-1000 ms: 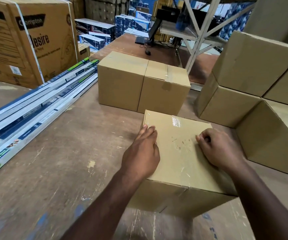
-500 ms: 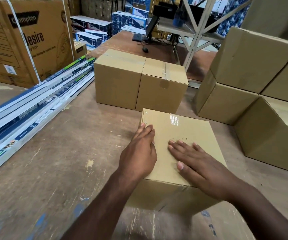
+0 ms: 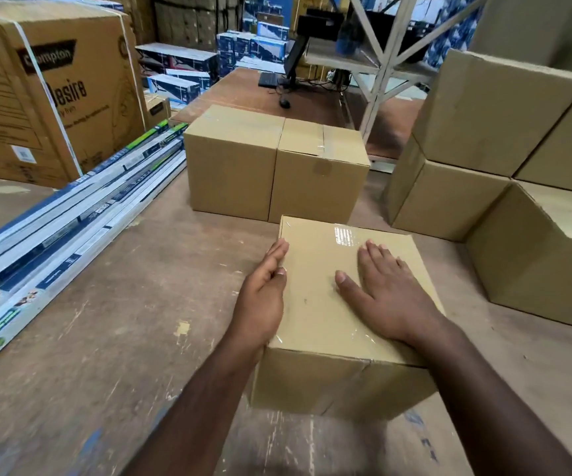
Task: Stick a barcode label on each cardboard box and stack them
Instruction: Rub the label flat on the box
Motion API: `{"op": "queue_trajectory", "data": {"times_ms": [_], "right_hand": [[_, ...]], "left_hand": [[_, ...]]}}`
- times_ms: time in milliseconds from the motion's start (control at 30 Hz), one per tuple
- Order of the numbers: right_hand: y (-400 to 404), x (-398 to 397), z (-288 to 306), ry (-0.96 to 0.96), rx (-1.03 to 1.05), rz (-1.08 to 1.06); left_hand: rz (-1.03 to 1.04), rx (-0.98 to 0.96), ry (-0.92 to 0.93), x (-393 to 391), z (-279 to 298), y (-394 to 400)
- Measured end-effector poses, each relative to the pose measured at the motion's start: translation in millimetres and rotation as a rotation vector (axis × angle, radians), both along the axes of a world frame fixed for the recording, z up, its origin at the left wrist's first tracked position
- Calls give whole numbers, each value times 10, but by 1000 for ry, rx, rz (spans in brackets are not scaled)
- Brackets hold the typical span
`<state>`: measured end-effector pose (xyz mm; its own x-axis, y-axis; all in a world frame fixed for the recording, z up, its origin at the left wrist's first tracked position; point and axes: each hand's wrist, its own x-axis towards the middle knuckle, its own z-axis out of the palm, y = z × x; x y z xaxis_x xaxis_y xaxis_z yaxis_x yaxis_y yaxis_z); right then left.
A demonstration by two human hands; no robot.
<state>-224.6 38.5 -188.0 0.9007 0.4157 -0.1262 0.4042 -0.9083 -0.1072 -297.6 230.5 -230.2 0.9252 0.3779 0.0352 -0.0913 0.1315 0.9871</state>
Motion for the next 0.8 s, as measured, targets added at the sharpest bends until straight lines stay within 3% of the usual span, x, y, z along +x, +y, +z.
{"op": "queue_trajectory", "data": {"times_ms": [167,233,333,500,567,633,700,733,800], "right_hand": [[315,-660,67,71,5,573],[195,-735,113,126,42,669],[-231,-487,169,152,43,499],[-1171,216,162,-26,-79,-313],[-1197,115,127,-73,75,-277],[-935,-245,120,-58,268,5],[-705,-535,63,3,292,247],[-677,-538,11,11,258,281],[-795,-320,-23,-36,246,124]], "left_hand": [[-29,-146,-7,27,-3,91],[-74,-111,8,37,-10,175],[-159,29,14,28,-43,245],[-146,141,-37,-1,-94,181],[-121,156,-63,-3,-99,145],[-109,165,-63,-2,-117,132],[-110,186,-54,-1,-127,151],[-117,201,-52,-3,-127,170],[-141,229,-42,-10,-122,203]]}}
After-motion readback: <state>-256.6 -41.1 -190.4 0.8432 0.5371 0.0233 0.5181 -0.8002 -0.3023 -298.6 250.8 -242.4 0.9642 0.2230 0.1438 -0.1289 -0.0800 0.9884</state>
